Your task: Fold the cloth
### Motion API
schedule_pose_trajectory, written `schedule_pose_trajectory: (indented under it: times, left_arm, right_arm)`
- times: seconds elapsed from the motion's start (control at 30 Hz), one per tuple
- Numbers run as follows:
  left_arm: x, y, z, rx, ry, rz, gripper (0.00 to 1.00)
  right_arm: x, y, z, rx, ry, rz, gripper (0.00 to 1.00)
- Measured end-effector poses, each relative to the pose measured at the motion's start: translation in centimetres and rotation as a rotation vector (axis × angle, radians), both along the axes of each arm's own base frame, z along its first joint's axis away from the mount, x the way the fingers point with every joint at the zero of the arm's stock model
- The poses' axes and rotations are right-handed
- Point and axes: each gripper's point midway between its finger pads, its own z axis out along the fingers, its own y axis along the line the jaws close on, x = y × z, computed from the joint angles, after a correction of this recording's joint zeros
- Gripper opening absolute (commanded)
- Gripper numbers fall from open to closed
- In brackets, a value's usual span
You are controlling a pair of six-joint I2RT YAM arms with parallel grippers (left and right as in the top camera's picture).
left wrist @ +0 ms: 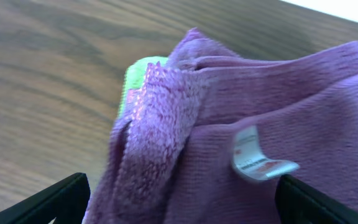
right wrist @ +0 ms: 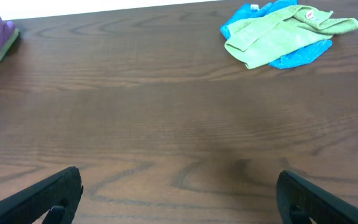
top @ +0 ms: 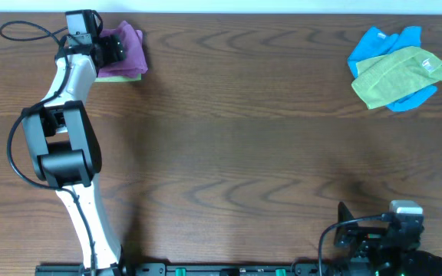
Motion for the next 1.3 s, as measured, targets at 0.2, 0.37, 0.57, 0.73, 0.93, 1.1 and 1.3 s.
schedule_pose_trajectory:
  times: [0.2,0.37,0.57,0.73,0.93,1.1,1.3]
  left_arm:
    - [-0.6,2.0,0.1,0.092,0.019,0.074,0.95]
    - [-0.2,3.1,0.9,0.146,-0.013,0.117,0.95]
    - [2.5,3.9,4.1,0.213,-0.169,0.111,0.95]
    - [3.5,4.3,5.7,0.259,-0.234,0.099,0.95]
    - [4.2,1.9,5.2,0.164,-0.248,-0.013,0.95]
    - [2.1,0.2,2.0,0.048,-0.105,-0.045,0.95]
    - [-0.3,0.2,-0.2,0.027,0.022,-0.017,0.95]
  right_arm:
    - [0.0,0.0,0.0,0.000,0.000,0.000,0.99]
    - [0.0,0.0,0.0,0.000,0.000,0.000,0.99]
    - [0.0,0.0,0.0,0.000,0.000,0.000,0.99]
    - [0.0,0.0,0.0,0.000,0.000,0.000,0.99]
    - [0.0,0.0,0.0,0.000,0.000,0.000,0.99]
    - [0.0,0.0,0.0,0.000,0.000,0.000,0.99]
    - [0.0,0.0,0.0,0.000,0.000,0.000,0.99]
